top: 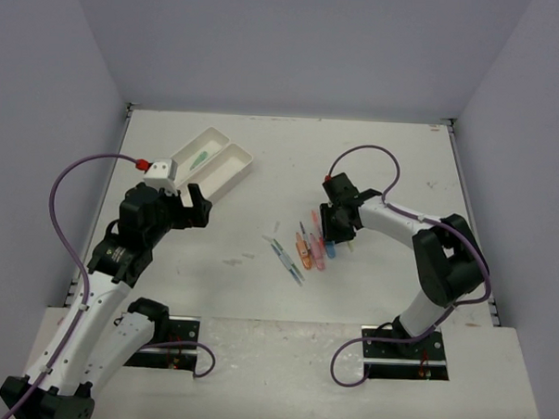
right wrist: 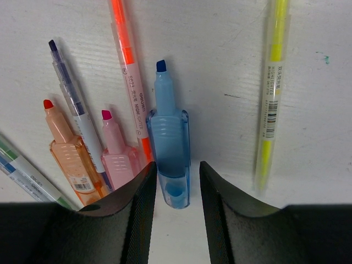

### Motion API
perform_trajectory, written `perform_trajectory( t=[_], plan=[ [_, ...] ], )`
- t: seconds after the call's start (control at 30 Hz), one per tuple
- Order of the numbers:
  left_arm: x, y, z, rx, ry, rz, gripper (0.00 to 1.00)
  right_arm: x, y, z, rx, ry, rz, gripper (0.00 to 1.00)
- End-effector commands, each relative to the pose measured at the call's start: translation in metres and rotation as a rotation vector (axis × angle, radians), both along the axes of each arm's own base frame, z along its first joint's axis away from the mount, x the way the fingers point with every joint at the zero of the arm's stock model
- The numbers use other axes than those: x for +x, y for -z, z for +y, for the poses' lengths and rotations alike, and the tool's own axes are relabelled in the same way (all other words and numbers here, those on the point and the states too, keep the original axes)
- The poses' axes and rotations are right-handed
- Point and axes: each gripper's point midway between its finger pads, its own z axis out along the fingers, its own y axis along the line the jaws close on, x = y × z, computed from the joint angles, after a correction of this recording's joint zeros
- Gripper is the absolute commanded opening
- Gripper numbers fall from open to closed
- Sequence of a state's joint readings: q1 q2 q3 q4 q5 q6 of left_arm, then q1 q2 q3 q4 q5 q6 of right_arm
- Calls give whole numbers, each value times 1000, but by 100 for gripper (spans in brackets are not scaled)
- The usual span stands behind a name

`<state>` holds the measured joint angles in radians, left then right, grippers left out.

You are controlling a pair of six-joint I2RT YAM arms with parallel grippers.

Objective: Sort the stationery into containers
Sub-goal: Pick up the pen from the center of the board.

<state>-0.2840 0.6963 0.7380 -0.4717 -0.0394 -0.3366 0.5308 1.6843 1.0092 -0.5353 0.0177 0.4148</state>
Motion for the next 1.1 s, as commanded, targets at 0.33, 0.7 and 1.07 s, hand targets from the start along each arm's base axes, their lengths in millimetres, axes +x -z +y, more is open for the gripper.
perform_trajectory(
  t=[0.33, 0.7, 1.07],
  plan=[
    [3, -8, -4, 5, 28, -46, 100, 10, -1, -3, -56, -1, 16, 36],
    [3, -33, -33, -117, 132, -54, 100, 27, -46, -10, -53, 33, -155, 4],
    [-15, -119, -168, -693, 671, -218, 100, -17, -178, 95, 263, -288, -583, 0]
  ],
)
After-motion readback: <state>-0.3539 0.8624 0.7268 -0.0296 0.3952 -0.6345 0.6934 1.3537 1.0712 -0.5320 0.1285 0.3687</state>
